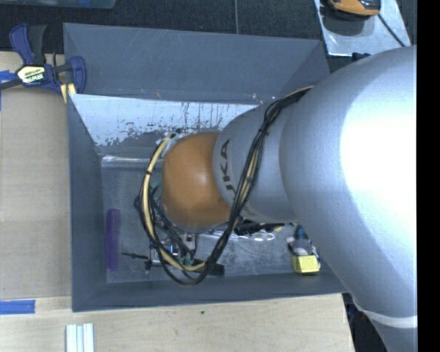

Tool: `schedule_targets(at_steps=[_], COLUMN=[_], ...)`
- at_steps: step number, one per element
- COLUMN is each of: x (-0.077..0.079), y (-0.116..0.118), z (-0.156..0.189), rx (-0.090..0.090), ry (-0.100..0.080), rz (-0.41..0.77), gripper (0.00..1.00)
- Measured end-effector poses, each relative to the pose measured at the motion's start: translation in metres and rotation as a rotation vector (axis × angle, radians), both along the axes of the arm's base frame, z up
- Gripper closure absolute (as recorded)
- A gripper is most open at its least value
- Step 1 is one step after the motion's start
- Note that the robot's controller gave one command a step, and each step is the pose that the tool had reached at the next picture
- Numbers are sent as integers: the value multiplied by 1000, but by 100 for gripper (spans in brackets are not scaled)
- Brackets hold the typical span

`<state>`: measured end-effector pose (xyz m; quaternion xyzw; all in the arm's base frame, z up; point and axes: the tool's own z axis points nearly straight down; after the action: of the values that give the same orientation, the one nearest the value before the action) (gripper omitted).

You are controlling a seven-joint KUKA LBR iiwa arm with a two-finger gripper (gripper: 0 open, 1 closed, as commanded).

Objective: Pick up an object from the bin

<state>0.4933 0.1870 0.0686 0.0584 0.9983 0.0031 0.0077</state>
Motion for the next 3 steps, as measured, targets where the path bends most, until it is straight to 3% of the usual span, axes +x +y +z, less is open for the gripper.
schedule_targets(at_steps=[1,3], x=[22,22], y=[7,7], z=[2,6], rx=[1,1], ry=[5,4], rz=[-164,-165], gripper=[100,100])
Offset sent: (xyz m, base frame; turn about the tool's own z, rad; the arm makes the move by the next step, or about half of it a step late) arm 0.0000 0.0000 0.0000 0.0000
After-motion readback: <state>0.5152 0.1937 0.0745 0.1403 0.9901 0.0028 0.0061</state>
